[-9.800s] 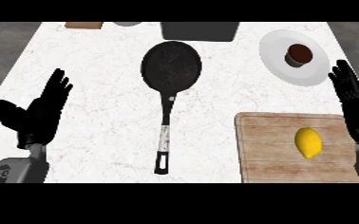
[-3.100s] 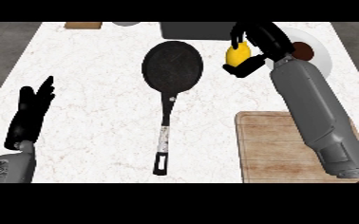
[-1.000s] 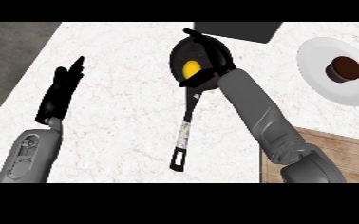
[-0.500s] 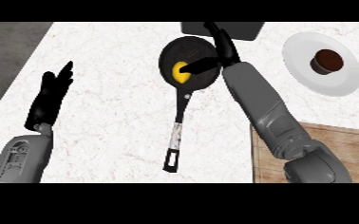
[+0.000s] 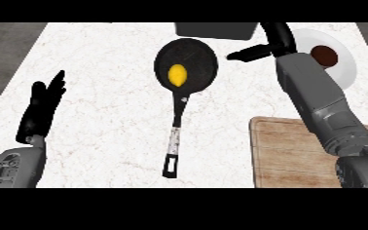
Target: Pick the lemon from the cutting board and place it in the pan
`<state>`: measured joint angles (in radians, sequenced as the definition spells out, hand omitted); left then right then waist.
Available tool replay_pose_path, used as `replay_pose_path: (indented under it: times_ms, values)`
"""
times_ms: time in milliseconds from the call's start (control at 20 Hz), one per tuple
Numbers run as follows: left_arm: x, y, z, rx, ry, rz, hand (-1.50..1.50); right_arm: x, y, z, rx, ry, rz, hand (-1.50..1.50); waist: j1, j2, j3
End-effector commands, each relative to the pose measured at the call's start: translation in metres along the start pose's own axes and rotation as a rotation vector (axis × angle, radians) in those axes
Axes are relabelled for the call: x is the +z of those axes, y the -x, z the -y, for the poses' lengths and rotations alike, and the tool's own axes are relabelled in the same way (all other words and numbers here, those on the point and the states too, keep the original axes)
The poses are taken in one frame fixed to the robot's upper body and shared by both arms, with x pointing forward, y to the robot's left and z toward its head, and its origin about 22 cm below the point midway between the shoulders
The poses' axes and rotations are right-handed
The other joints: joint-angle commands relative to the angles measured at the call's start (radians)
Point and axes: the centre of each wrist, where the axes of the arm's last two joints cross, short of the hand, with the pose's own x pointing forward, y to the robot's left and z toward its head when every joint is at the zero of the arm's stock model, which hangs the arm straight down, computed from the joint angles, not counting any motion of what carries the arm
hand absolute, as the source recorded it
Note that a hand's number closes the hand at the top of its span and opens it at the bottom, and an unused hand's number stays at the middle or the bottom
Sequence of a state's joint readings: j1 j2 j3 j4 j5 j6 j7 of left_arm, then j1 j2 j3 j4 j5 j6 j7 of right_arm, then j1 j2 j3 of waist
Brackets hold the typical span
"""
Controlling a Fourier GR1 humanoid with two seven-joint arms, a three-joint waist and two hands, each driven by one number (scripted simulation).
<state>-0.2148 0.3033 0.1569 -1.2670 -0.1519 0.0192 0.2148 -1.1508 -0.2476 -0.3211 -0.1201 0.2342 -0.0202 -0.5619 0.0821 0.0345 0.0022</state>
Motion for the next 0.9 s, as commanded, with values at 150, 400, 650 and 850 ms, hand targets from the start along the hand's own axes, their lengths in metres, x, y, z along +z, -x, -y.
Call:
replay_pose_path:
  times_ms: [150,400,650,850]
  values:
    - [0.002,-0.009,0.009,0.006,0.005,0.012,0.0,0.024,0.01,0.092,-0.019,-0.023,-0.003,-1.5,-0.007,0.002,0.002]
    - [0.001,0.005,-0.002,-0.004,-0.016,0.004,0.0,0.029,0.005,0.119,0.018,-0.054,-0.005,-1.5,-0.003,0.004,0.001]
    - [0.003,-0.011,0.001,0.006,0.012,0.006,0.0,0.052,0.005,0.168,0.023,-0.077,0.007,-1.5,0.007,0.003,0.004]
    - [0.001,-0.006,-0.001,0.005,0.007,0.012,0.0,0.055,-0.003,0.185,0.042,-0.083,0.014,-1.5,0.01,0.007,0.003]
